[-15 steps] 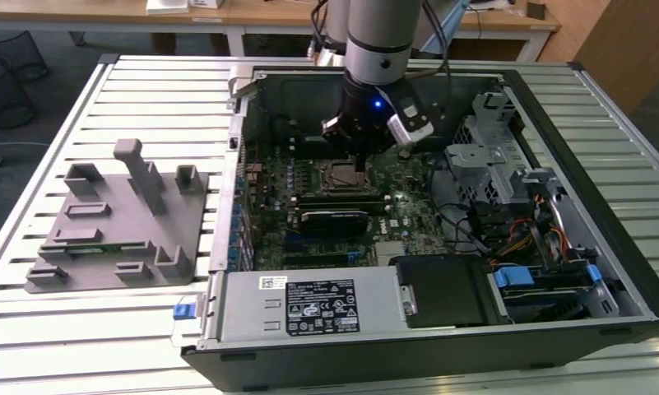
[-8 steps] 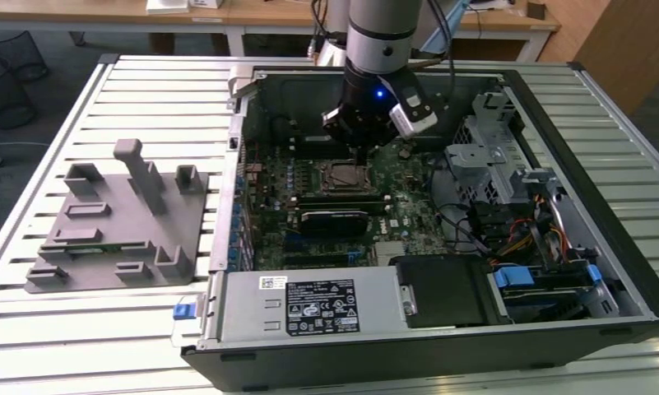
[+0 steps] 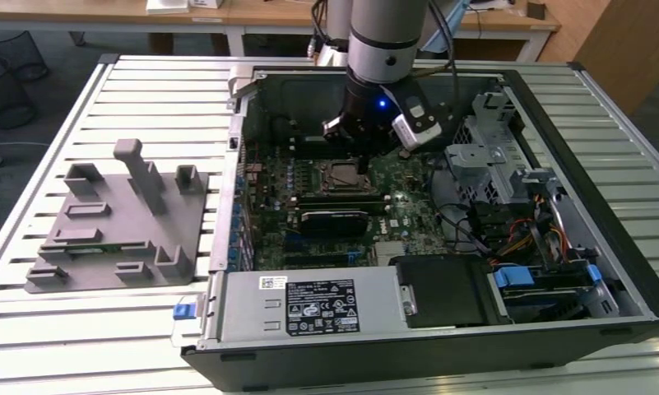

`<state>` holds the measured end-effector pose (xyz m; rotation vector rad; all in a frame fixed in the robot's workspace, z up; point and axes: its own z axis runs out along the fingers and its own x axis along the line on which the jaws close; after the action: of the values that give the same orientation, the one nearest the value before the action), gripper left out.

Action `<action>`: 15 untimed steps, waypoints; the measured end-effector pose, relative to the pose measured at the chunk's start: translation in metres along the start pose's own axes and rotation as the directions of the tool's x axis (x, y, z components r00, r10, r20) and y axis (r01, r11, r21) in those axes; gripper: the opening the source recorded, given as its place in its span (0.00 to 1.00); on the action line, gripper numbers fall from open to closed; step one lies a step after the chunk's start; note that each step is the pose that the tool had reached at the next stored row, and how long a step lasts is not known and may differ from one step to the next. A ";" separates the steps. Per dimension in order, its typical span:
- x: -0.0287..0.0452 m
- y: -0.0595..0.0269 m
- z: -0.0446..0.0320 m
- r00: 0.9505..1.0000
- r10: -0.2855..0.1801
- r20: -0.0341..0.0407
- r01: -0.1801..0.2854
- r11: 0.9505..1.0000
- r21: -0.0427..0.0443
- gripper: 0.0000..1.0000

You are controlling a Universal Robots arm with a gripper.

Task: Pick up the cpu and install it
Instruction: 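Install the second cpu locking lever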

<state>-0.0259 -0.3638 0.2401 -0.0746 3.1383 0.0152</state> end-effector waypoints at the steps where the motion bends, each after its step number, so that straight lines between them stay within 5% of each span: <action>1: 0.0001 -0.0023 0.0000 1.000 0.000 0.000 0.000 1.000 0.000 0.11; 3: 0.0002 -0.0053 -0.0001 1.000 0.000 -0.001 0.000 1.000 0.000 0.11; 4: 0.0002 -0.0059 -0.0001 1.000 0.000 -0.007 0.000 1.000 0.000 0.11; 6: 0.0000 -0.0067 0.0001 0.999 0.000 -0.036 0.000 1.000 -0.002 0.11; 7: 0.0000 -0.0078 0.0005 0.999 0.000 -0.041 0.000 1.000 -0.003 0.11; 11: 0.0020 -0.0119 0.0047 0.999 0.000 -0.042 0.000 1.000 -0.004 0.11; 15: 0.0133 -0.0124 0.0079 0.999 -0.001 -0.042 0.000 1.000 -0.004 0.11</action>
<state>-0.0385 -0.3768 0.2320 -0.0767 3.1800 0.0204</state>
